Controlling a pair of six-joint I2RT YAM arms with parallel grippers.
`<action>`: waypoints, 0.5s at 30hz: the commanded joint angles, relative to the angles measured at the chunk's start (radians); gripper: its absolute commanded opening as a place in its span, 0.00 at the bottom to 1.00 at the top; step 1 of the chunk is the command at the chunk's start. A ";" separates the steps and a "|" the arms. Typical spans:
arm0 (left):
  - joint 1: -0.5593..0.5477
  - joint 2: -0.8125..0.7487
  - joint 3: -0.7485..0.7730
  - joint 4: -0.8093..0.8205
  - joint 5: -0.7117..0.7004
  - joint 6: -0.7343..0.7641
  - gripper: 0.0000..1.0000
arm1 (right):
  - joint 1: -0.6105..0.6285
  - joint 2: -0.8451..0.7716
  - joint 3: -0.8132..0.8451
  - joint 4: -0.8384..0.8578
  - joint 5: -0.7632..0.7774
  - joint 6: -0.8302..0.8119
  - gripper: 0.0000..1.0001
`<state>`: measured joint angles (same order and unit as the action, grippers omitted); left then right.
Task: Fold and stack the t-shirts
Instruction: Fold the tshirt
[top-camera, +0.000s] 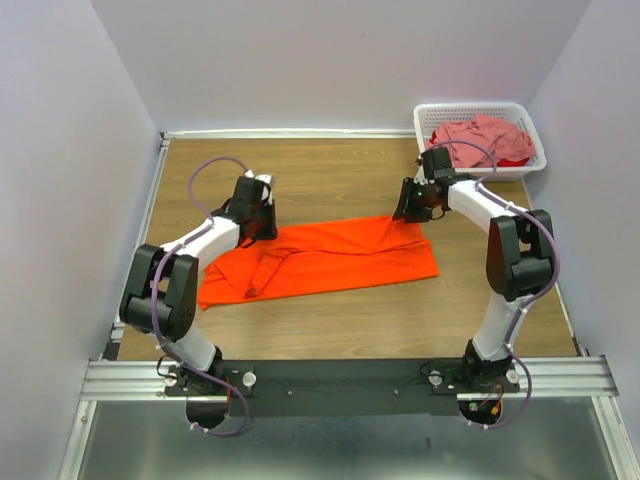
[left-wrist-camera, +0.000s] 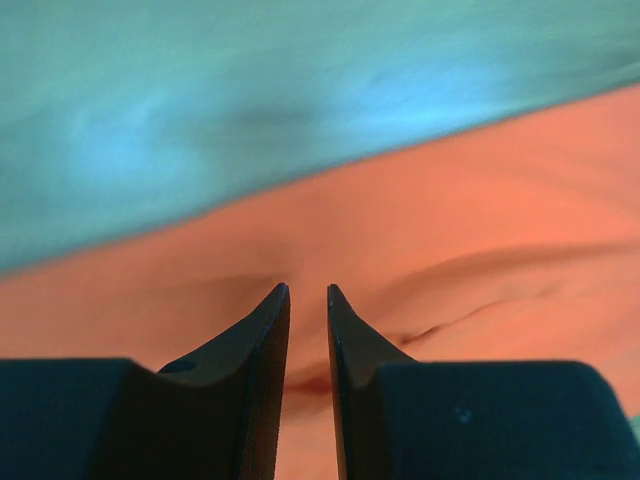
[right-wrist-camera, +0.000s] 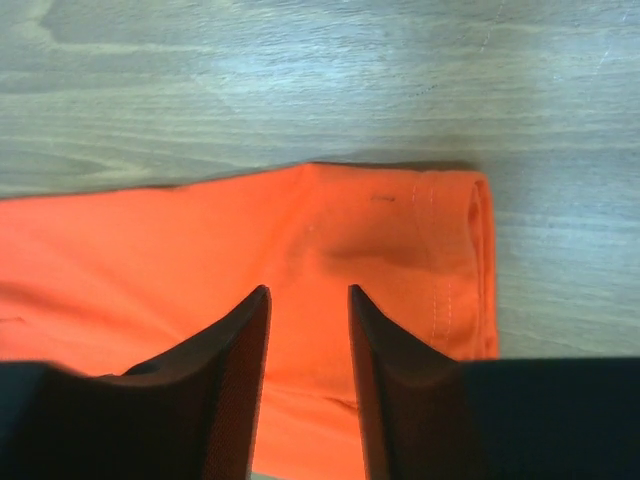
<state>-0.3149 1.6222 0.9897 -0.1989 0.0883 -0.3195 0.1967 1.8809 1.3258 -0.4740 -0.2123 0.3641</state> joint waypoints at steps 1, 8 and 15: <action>0.071 -0.074 -0.112 -0.069 -0.065 -0.070 0.29 | -0.008 0.063 0.012 0.038 0.005 -0.019 0.38; 0.283 -0.065 -0.192 -0.089 -0.157 -0.052 0.28 | -0.035 0.161 0.021 0.057 0.221 0.021 0.22; 0.307 0.040 -0.131 -0.060 -0.093 -0.035 0.28 | -0.147 0.190 0.015 0.054 0.350 0.073 0.26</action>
<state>-0.0143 1.5833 0.8383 -0.2596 0.0116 -0.3756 0.1261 1.9965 1.3499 -0.3977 -0.0727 0.4229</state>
